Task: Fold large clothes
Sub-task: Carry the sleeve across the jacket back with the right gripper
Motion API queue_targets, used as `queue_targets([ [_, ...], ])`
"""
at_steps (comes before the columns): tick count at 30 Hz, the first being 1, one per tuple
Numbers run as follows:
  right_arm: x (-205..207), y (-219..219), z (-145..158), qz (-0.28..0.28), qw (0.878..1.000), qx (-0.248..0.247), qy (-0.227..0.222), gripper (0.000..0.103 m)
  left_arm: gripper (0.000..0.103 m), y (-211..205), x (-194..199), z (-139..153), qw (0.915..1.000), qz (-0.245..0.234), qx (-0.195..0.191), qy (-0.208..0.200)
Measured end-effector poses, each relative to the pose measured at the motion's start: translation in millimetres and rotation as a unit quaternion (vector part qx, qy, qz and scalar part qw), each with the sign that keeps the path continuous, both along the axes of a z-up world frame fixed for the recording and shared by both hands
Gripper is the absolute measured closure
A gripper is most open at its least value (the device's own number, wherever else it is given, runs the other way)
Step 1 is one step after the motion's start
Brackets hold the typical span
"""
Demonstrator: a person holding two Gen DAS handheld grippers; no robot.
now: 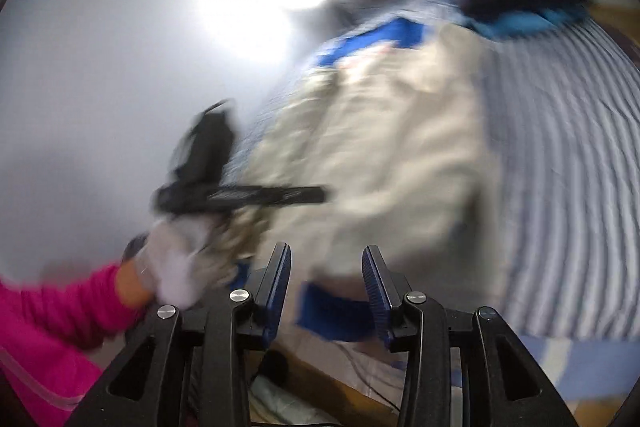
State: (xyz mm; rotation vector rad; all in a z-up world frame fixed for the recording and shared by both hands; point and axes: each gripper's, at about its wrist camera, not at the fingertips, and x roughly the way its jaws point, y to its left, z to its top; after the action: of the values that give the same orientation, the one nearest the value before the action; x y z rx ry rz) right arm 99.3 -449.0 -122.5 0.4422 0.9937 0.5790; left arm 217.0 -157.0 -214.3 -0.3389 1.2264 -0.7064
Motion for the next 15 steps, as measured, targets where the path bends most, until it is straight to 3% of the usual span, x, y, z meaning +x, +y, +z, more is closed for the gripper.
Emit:
queue_targets([
  [3,11,-8,-24,-0.012,0.999,-0.003,0.038,0.063,0.064,-7,-7,-4,1.0,-0.006,-0.001,0.005],
  [5,18,-7,-32,-0.01,0.999,-0.007,0.039,0.063,0.066,-13,-9,-8,0.9999,-0.011,0.001,0.009],
  [7,26,-1,-34,-0.002,1.0,-0.009,0.029,0.062,0.095,-18,-10,-12,0.9998,-0.016,0.012,0.008],
  [8,28,2,-34,0.004,1.0,-0.01,0.023,0.062,0.096,-20,-11,-13,0.9997,-0.018,0.015,0.008],
  [10,35,14,-30,0.033,0.999,-0.011,0.019,0.078,0.101,-22,-13,-10,0.9997,-0.018,0.015,0.002],
  [11,36,20,-25,0.05,0.999,-0.001,0.017,0.096,0.101,-22,-15,-7,0.9997,-0.018,0.014,-0.003],
  [15,26,20,13,0.052,0.998,0.033,-0.027,0.098,0.102,-15,-26,14,0.9996,-0.012,-0.02,-0.015],
])
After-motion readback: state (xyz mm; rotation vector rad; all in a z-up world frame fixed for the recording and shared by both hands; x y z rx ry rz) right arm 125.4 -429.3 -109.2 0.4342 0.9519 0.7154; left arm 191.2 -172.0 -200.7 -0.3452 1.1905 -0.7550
